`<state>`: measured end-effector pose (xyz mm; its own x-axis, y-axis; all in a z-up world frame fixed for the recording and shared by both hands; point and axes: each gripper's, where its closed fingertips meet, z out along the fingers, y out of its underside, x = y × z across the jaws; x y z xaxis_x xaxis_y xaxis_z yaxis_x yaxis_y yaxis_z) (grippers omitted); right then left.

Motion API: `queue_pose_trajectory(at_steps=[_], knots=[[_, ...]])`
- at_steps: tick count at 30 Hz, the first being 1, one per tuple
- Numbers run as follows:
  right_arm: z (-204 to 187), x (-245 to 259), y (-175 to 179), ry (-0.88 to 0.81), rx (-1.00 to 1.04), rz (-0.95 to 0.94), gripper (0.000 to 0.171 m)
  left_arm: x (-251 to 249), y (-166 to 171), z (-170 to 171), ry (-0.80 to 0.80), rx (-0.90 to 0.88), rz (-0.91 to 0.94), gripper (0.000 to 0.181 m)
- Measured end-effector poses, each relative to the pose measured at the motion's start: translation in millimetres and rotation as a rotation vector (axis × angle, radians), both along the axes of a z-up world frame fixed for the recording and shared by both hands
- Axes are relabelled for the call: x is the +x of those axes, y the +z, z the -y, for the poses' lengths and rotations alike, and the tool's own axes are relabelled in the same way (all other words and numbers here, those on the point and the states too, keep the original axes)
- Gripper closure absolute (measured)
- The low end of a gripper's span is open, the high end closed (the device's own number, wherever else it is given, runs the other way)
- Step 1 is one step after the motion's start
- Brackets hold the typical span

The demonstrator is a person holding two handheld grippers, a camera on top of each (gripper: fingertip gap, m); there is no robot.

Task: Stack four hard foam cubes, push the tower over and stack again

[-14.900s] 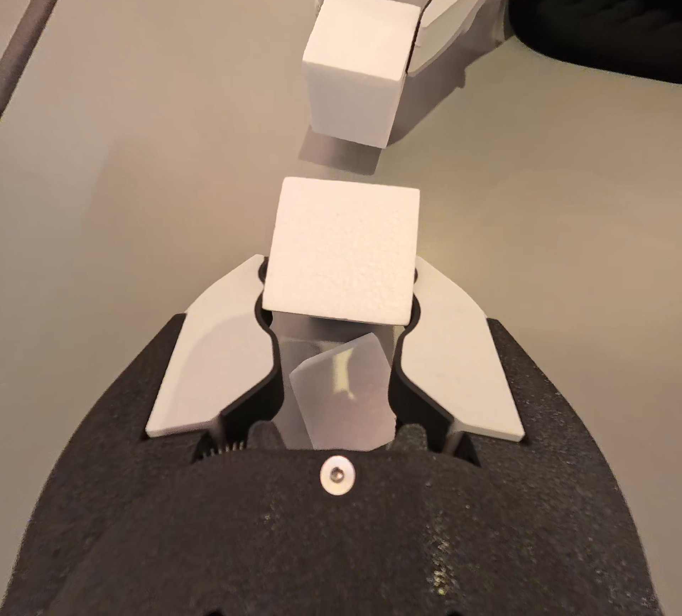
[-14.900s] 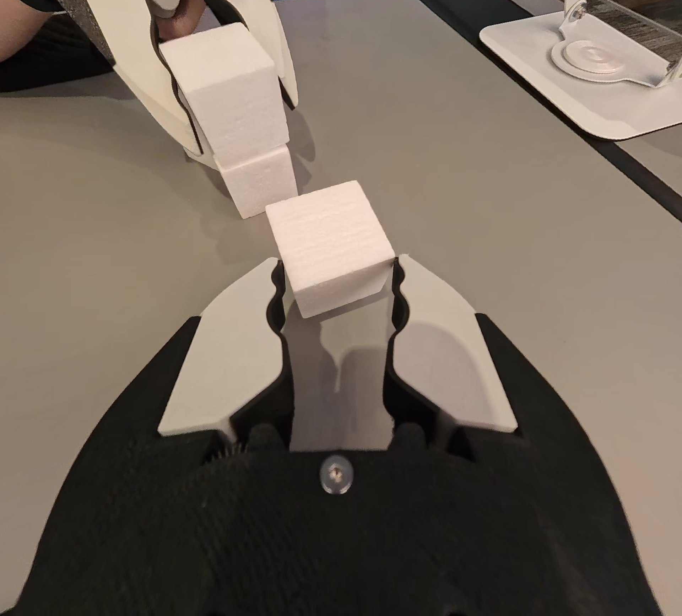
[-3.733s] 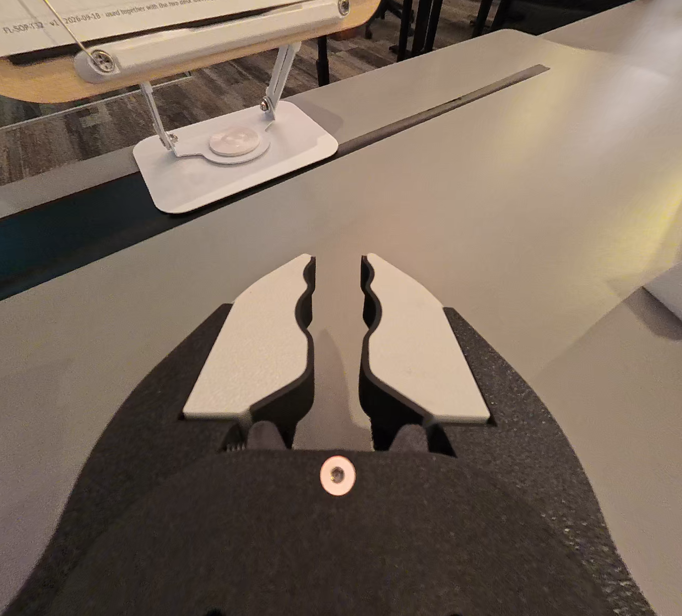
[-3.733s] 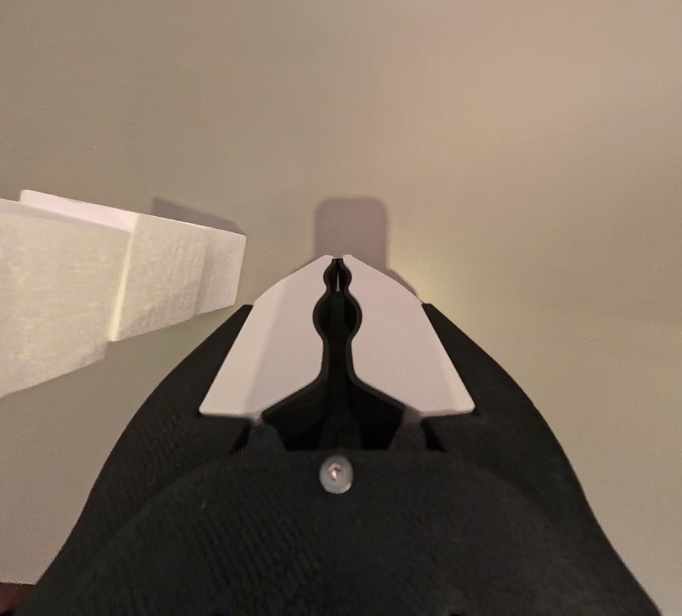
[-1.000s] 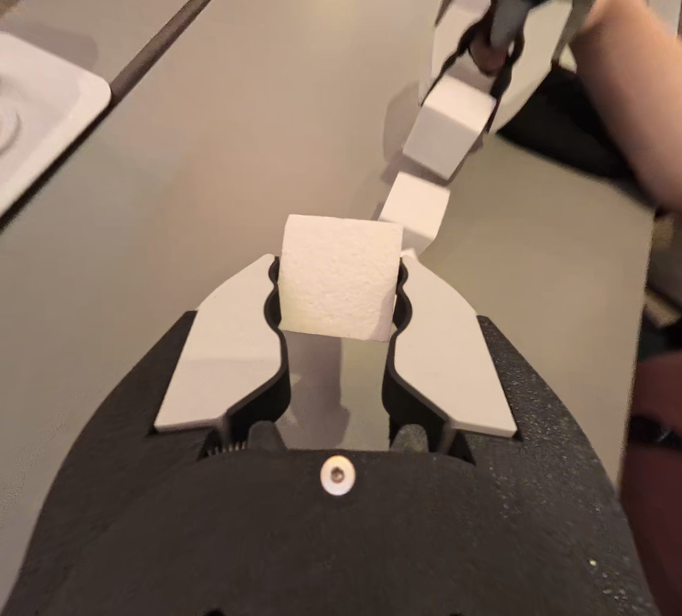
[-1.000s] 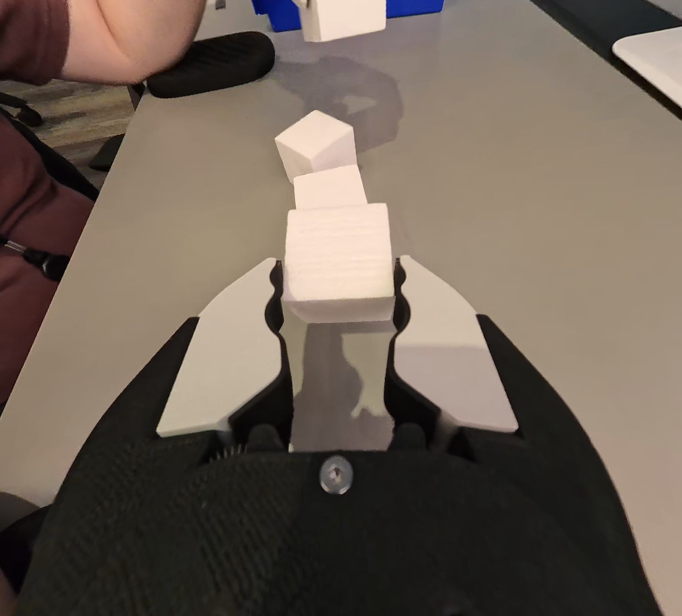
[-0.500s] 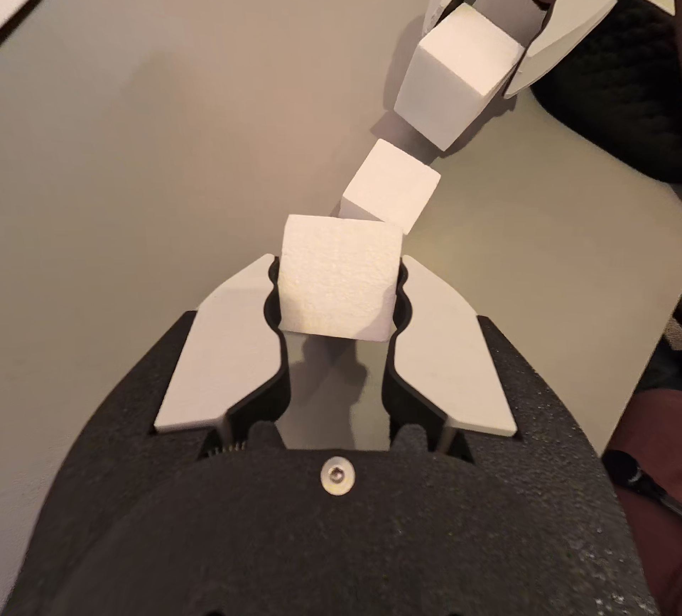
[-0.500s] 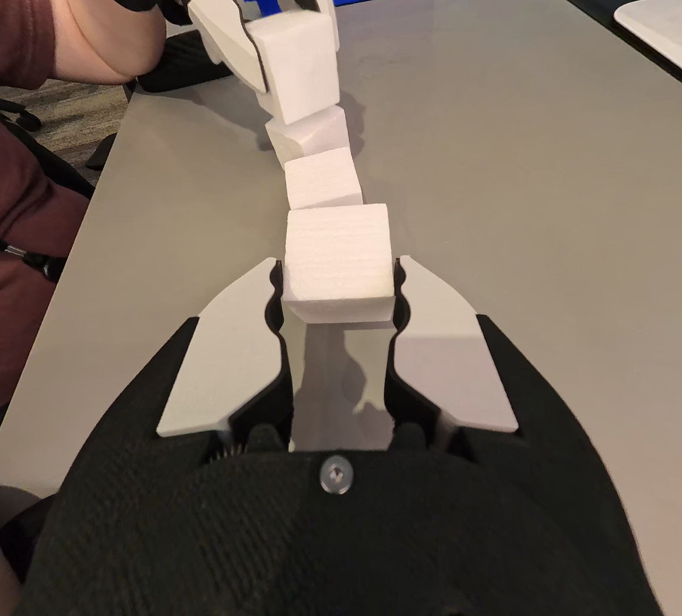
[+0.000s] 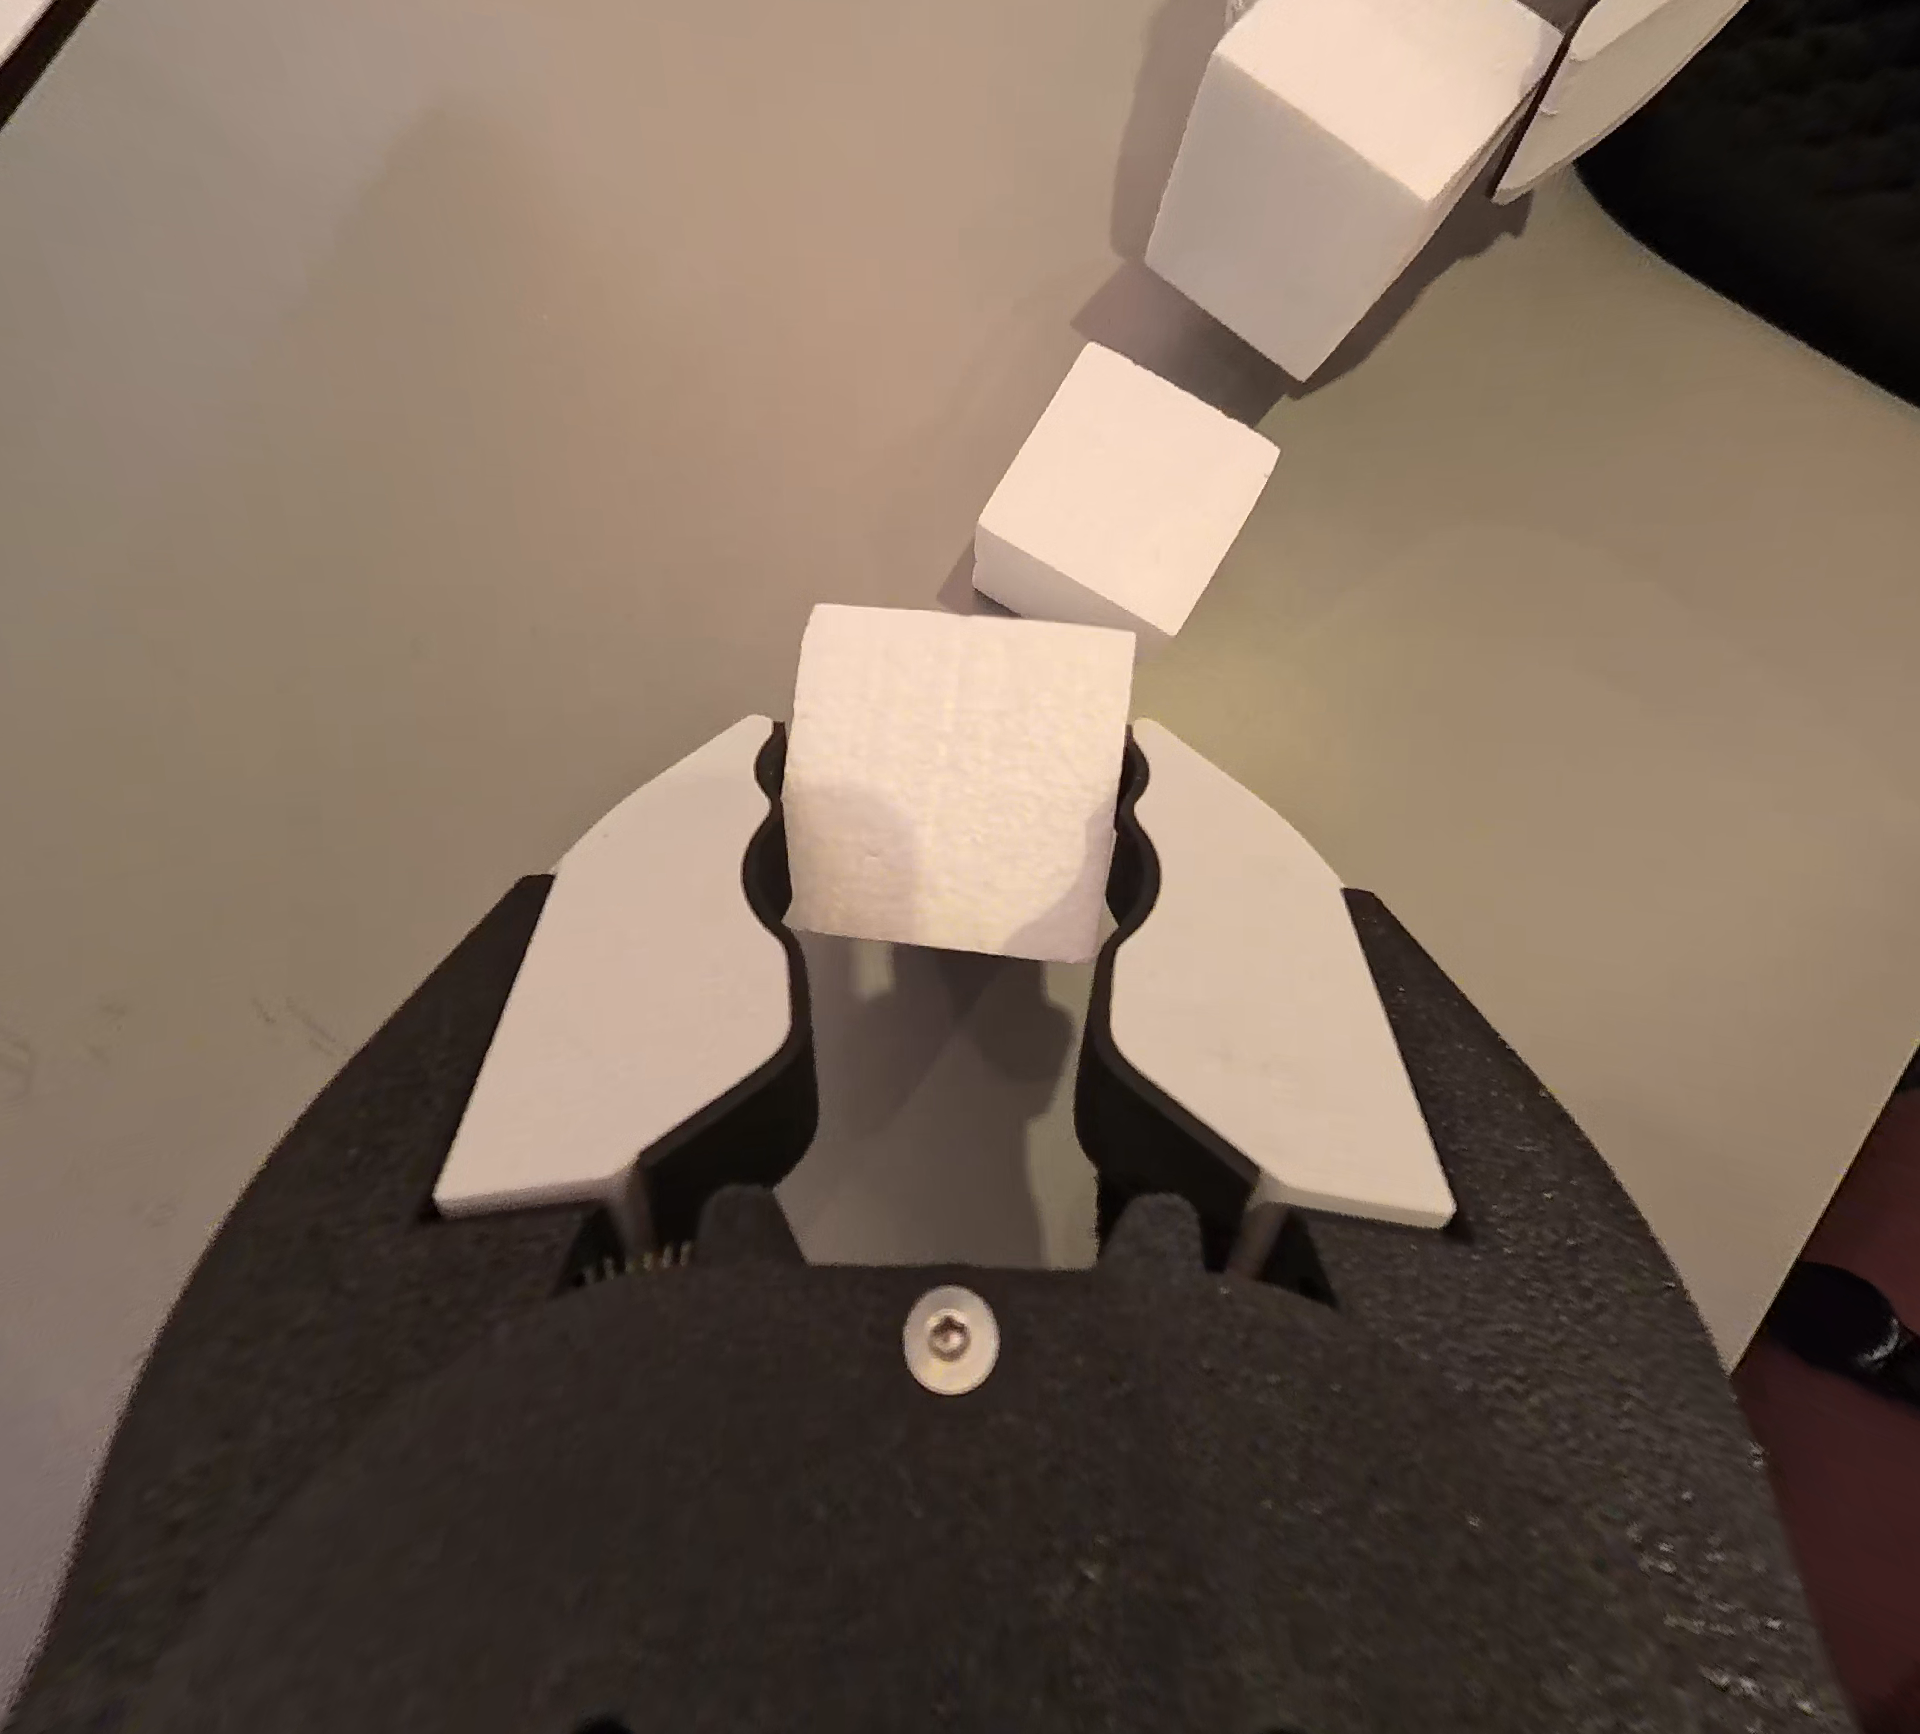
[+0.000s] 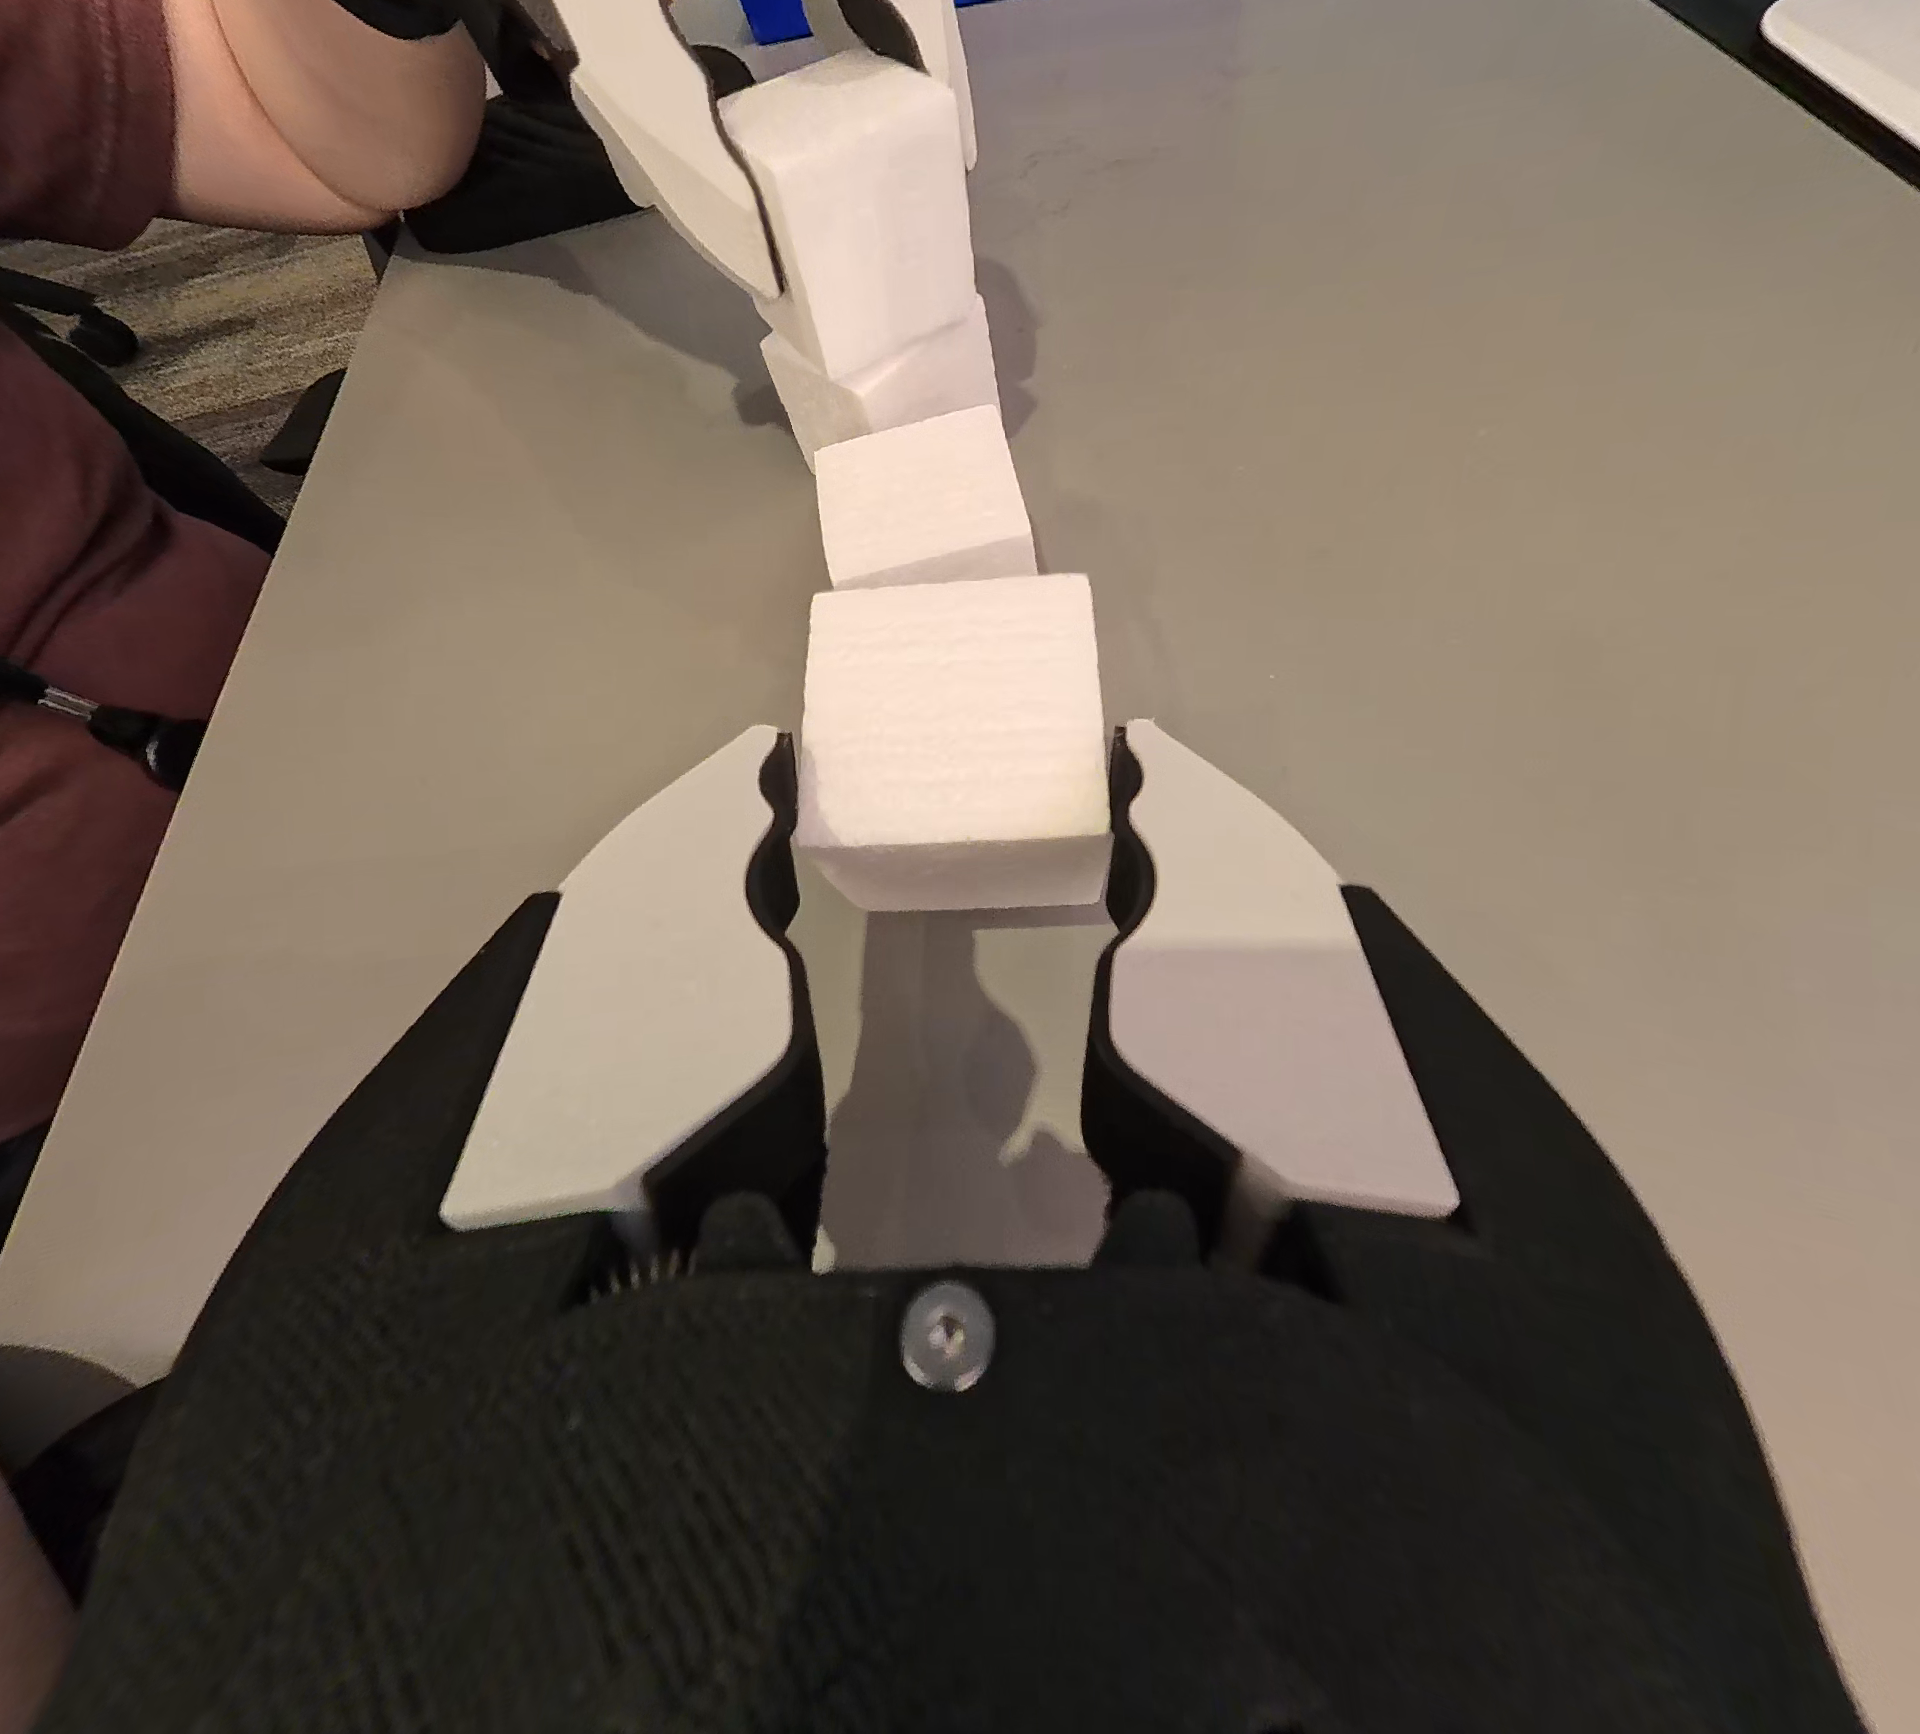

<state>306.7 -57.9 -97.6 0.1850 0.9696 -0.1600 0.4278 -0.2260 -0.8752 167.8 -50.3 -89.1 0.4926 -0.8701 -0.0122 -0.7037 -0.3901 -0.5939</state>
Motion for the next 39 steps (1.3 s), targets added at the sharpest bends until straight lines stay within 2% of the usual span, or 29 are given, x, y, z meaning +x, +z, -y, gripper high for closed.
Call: queue_pose_trajectory(at_steps=[5,7,10,16,19,21,25,28,32,39], knots=[[0.7,-0.2,-3.3,0.004,-0.009,0.013,0.113,0.1,-1.9,-0.1,0.006,0.011,-0.011,0.119],[1.3,-0.3,-3.9,0.007,-0.01,0.017,0.113,-0.7,-5.1,-0.9,0.009,0.028,-0.038,0.104],[1.6,0.0,-1.7,0.007,0.0,0.01,0.113,0.3,-7.9,-1.0,0.001,0.049,-0.061,0.093],[0.0,2.9,6.6,-0.007,0.013,-0.034,0.113,3.8,5.1,5.2,-0.027,0.038,-0.001,0.096],[0.9,1.7,12.1,-0.001,0.035,-0.042,0.113,-2.4,25.4,-0.9,-0.017,0.073,0.032,0.094],[4.2,-3.4,30.6,0.022,0.091,-0.094,0.113,-7.6,49.2,-3.6,-0.021,0.086,0.099,0.094],[6.4,-34.6,94.8,0.096,0.236,-0.247,0.113,-34.7,94.7,-20.0,0.016,0.137,0.199,0.097],[15.5,-75.0,121.0,0.236,0.257,-0.262,0.113,-56.4,117.1,-34.2,0.079,0.156,0.278,0.101],[14.0,-118.9,106.9,0.39,0.223,-0.112,0.113,-74.7,120.8,-44.3,0.123,0.158,0.29,0.102],[4.3,-145.4,79.4,0.47,0.084,-0.007,0.113,-76.6,110.8,-49.0,0.116,0.148,0.234,0.101]])
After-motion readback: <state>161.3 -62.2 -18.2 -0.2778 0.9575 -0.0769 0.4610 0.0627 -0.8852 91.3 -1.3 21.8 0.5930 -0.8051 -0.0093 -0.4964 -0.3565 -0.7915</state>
